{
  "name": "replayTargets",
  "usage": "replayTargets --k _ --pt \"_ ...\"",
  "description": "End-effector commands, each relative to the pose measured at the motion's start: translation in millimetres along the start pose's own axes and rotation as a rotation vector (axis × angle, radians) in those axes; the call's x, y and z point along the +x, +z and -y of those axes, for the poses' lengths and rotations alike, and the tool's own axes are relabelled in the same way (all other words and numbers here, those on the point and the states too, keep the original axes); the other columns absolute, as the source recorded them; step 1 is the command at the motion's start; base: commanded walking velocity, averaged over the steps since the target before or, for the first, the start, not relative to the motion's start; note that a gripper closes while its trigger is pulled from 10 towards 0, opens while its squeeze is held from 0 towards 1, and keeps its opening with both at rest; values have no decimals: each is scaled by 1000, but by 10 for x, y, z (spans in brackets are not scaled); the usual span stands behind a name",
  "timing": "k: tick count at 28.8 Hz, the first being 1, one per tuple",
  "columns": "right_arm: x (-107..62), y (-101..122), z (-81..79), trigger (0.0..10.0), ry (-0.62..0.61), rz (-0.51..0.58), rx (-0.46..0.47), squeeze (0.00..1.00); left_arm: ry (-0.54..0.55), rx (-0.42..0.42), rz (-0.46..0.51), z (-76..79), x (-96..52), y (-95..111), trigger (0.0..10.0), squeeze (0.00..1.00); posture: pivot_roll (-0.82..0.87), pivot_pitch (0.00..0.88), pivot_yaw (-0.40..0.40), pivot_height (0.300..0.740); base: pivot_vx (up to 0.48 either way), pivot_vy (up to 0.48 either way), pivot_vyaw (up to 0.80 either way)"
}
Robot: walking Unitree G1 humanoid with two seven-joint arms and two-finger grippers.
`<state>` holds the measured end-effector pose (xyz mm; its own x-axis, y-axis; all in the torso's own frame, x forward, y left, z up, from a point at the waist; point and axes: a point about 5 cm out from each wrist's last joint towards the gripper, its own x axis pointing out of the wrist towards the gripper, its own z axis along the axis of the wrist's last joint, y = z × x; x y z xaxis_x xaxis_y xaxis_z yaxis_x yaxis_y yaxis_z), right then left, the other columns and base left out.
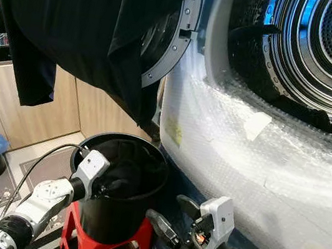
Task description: Clothes washing
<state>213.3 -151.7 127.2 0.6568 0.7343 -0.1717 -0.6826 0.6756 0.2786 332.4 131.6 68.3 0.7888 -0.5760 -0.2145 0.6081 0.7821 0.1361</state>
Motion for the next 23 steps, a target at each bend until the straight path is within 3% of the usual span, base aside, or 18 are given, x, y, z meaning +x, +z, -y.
replayTargets --k 1,17,23 --pt "-34 48 -25 10000 6 6 -5 0 -4 8 -3 1 -20 -25 0 0 -193 6 -45 740 0 0 0" --pt "-89 73 -14 10000 3 -20 0 0 14 -12 1 -17 -69 -68 0 0 -201 44 -69 740 0 0 0" --pt "-73 75 -3 10000 -2 -16 8 0 67 12 9 -90 -93 -39 0 0 -187 42 -67 740 0 0 0"
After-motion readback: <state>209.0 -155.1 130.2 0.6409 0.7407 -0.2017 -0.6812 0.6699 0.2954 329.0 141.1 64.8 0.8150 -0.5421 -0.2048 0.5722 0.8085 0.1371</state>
